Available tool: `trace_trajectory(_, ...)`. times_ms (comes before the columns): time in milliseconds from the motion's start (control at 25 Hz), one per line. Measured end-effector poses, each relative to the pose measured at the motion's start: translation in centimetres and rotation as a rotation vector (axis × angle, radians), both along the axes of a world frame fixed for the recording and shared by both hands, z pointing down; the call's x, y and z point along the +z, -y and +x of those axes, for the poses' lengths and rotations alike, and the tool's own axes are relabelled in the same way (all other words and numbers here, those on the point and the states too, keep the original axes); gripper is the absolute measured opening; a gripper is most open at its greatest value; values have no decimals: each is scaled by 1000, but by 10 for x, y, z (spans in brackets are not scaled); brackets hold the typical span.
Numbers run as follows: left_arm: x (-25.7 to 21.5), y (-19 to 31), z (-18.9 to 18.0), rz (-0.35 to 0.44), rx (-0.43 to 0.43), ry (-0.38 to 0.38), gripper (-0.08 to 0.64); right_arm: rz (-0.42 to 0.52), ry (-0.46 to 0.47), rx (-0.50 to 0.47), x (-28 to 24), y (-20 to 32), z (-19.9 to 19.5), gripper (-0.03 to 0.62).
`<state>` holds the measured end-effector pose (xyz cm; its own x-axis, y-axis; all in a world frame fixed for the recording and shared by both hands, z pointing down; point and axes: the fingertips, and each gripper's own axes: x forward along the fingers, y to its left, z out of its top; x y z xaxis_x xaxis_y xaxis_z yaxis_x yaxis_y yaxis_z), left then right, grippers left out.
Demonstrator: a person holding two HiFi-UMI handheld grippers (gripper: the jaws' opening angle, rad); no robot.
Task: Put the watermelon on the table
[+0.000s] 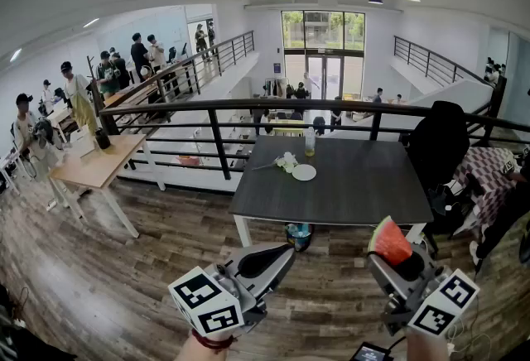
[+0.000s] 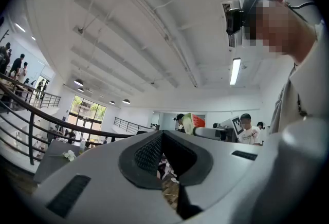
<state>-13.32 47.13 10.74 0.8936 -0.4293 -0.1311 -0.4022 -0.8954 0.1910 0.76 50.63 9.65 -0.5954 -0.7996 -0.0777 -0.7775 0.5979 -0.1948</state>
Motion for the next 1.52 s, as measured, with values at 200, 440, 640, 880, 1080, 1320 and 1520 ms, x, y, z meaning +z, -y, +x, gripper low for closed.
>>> trace_trajectory(200, 7, -12, -11, -5, -6, 10, 3, -9, 21, -18, 5, -3, -10, 167)
trace_trajectory(440, 17, -20, -25, -12, -37, 27, 3, -16, 40, -64, 16, -4, -18, 167)
trace_trajectory(640, 21, -27, -15, -22, -58, 39, 3, -34, 92, -67, 18, -3, 0, 168)
trace_trajectory(880, 20, -33, 10, -8, -59, 16, 3, -32, 95, -46, 22, -10, 34, 169)
trace_trajectory(1080, 37, -33, 33, -23, -99, 56, 3, -30, 86, -17, 31, -19, 63, 168)
trace_trajectory(1320, 37, -42, 48, -22, -95, 53, 3, -42, 44, 3, 37, -40, 84, 167)
trace_trajectory(1520, 38, -45, 62, -31, -72, 63, 3, -64, 53, 22, 41, -46, 103, 167)
